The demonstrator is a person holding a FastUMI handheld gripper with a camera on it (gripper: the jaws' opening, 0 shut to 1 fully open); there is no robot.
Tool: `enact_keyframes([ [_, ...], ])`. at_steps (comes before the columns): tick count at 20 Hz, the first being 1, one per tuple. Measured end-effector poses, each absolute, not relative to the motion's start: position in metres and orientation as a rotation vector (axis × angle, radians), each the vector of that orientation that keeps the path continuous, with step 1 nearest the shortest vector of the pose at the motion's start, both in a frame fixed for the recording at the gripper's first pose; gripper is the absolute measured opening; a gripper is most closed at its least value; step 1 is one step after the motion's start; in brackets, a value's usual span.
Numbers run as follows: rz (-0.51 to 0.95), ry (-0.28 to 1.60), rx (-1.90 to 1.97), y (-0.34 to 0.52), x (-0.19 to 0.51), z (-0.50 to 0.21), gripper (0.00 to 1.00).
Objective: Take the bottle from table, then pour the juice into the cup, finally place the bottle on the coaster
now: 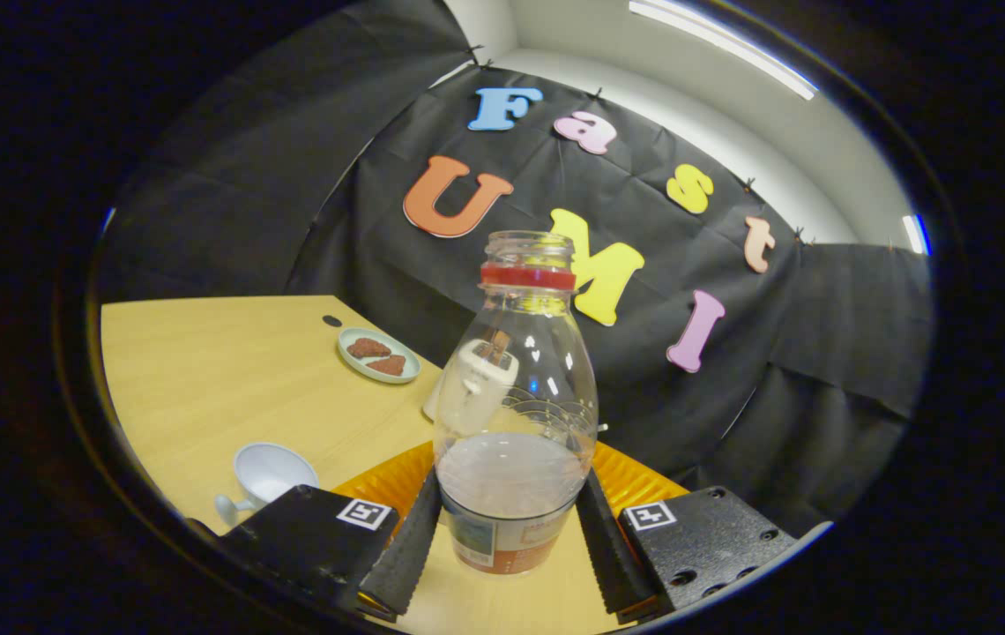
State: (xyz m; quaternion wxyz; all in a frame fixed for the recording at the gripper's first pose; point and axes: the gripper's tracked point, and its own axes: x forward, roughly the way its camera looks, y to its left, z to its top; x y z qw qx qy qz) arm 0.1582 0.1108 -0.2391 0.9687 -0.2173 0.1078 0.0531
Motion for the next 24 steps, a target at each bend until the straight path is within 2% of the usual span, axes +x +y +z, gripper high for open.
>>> enact_keyframes([
  [7,0.116,0.164,-0.267,0.1,0.204,-0.251,0.81],
  [16,0.238,0.19,-0.171,0.1,0.275,-0.271,0.81],
  [24,0.193,0.3,-0.112,0.089,0.305,-0.318,0.82],
])
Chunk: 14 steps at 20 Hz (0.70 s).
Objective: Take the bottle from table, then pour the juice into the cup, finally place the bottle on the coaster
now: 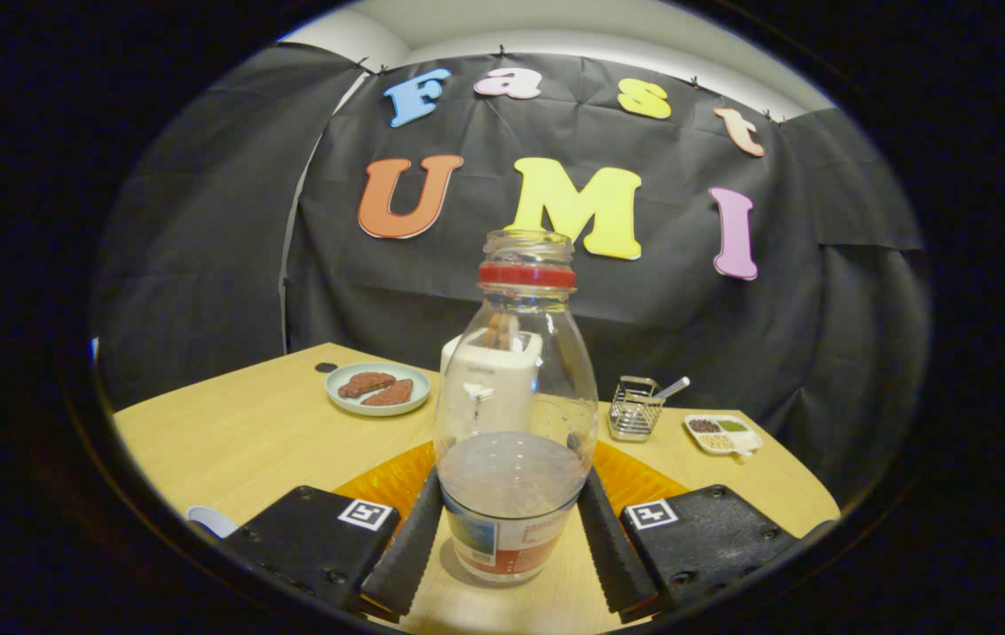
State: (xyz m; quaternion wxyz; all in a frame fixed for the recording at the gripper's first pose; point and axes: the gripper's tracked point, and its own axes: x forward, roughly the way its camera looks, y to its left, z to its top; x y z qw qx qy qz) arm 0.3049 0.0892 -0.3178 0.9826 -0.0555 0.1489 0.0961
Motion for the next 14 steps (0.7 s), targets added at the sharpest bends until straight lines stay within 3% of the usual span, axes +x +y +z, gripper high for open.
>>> enact_keyframes([
  [14,0.169,0.275,-0.043,0.085,0.307,-0.37,0.84],
])
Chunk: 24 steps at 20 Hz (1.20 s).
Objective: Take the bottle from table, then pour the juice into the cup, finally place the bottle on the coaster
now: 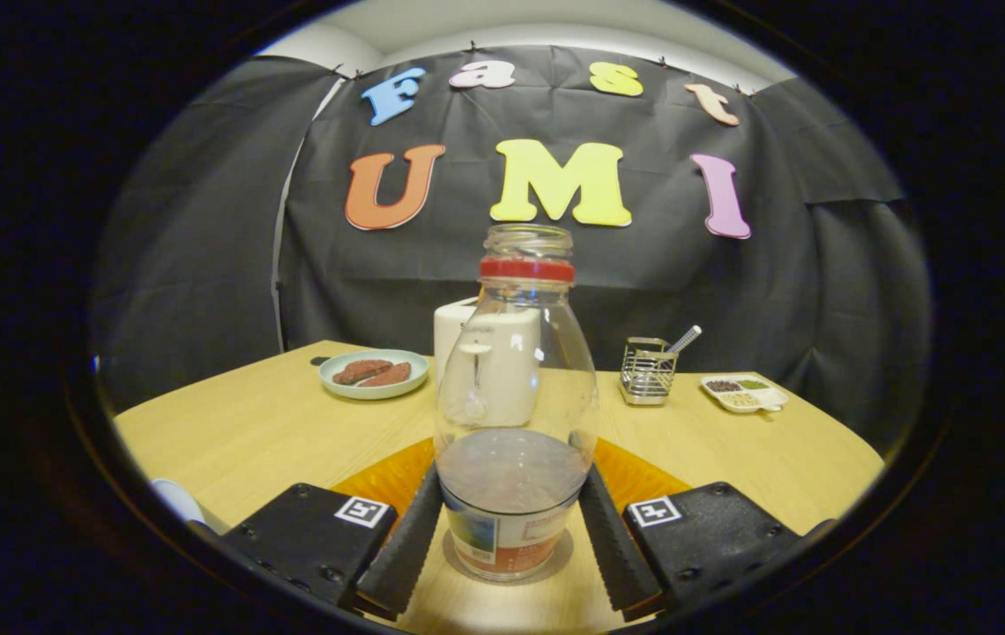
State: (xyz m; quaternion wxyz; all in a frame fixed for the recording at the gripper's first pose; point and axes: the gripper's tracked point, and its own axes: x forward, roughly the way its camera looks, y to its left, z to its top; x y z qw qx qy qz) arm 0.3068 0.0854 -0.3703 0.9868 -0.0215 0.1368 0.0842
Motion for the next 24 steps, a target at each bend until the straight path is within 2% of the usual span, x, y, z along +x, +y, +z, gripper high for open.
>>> enact_keyframes([
  [4,0.18,0.283,-0.057,0.089,0.305,-0.375,0.85],
  [9,0.163,0.21,-0.084,0.086,0.302,-0.348,1.0],
  [18,0.116,0.162,-0.077,0.073,0.264,-0.29,1.0],
  [24,0.016,0.146,-0.084,0.045,0.211,-0.238,1.0],
])
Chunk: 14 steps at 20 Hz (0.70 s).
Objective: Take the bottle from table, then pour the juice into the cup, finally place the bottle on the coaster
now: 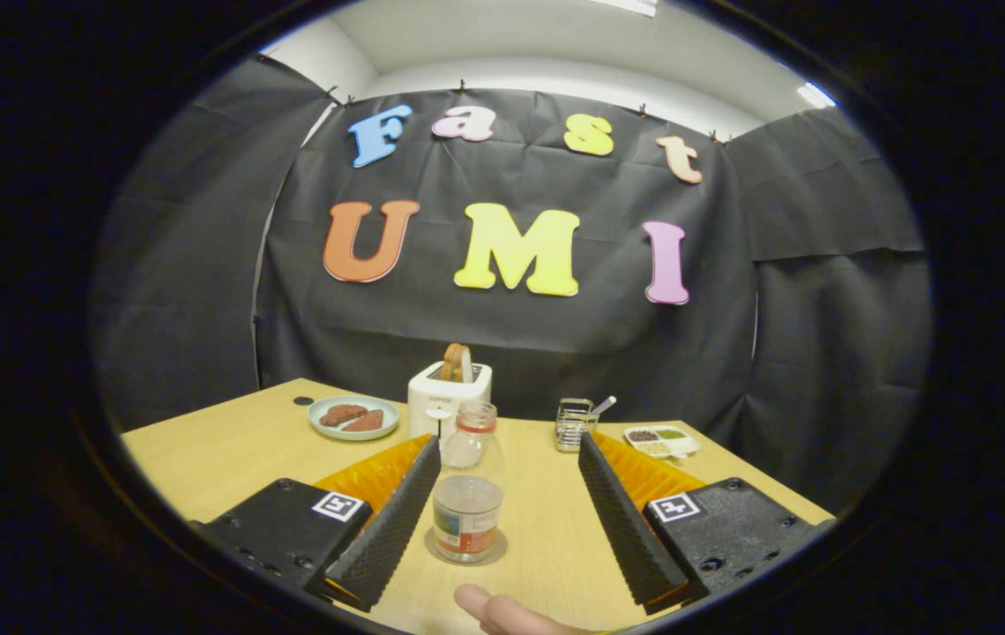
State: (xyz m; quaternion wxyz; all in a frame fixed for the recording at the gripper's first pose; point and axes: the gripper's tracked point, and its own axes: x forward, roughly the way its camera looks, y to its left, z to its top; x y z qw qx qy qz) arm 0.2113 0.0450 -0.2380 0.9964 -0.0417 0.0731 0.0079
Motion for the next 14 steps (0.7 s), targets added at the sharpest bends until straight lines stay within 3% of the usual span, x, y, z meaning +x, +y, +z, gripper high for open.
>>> enact_keyframes([
  [14,-0.041,0.103,-0.035,-0.012,0.098,-0.12,1.0],
])
